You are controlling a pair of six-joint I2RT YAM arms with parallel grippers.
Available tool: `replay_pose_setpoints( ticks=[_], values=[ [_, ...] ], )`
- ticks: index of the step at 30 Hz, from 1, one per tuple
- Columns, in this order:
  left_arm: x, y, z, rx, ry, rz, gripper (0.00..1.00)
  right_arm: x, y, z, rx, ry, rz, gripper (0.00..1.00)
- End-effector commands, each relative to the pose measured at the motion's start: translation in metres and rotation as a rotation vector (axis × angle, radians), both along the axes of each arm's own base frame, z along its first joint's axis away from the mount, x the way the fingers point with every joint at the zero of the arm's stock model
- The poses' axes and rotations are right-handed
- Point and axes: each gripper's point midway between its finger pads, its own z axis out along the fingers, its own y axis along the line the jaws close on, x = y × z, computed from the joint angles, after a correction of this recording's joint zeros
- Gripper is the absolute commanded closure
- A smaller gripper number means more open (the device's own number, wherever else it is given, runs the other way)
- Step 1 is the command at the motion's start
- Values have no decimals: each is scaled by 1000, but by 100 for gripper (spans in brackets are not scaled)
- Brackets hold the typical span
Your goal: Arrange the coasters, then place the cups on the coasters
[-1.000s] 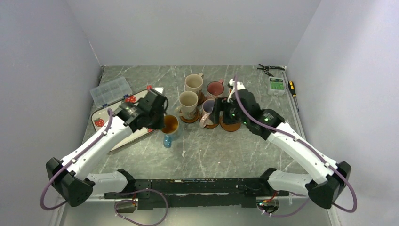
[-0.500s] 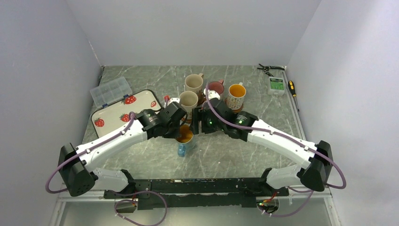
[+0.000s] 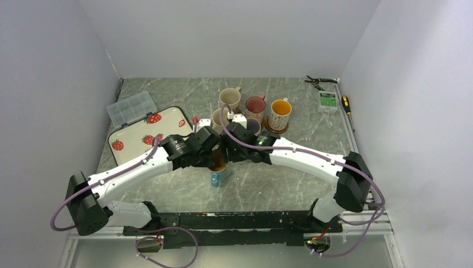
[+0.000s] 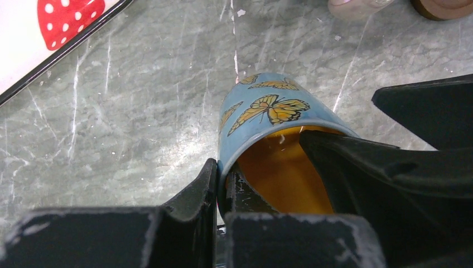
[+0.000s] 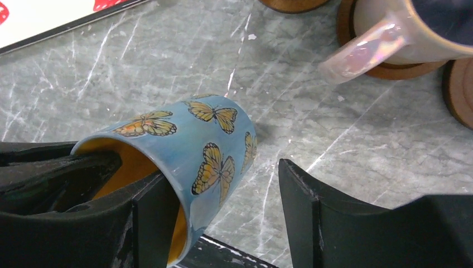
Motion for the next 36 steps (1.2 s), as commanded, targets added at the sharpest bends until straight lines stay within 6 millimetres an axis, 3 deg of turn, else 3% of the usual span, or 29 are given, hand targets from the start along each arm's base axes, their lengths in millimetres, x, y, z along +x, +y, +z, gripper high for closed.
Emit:
replay_pose_setpoints(
  ticks=[1,6,11,14,16,21,24,30,36],
  values=[
    [12,-8,32,-129,-112,63,97,6,15,12,18,-24,-16,37],
    [11,-3,36,-137,-132,77,97,4,23,6,26,-8,-2,61],
    [9,0,37,-153,-141,78,97,5,28,13,61,-19,-1,100],
    [5,-3,41,-188,-144,59,97,5,29,35,151,-64,-1,100],
    [2,-5,45,-219,-152,32,90,4,25,56,208,-113,-1,100],
    [-6,-1,68,-286,-208,-21,43,11,5,97,212,-223,-25,100],
    [-13,-1,90,-318,-231,-73,26,15,-14,113,165,-257,-52,100],
    [-26,-6,135,-344,-212,-170,11,13,-61,151,94,-317,-90,100],
    [-16,-16,165,-333,-232,-278,7,30,-122,154,16,-303,-176,100]
  ],
)
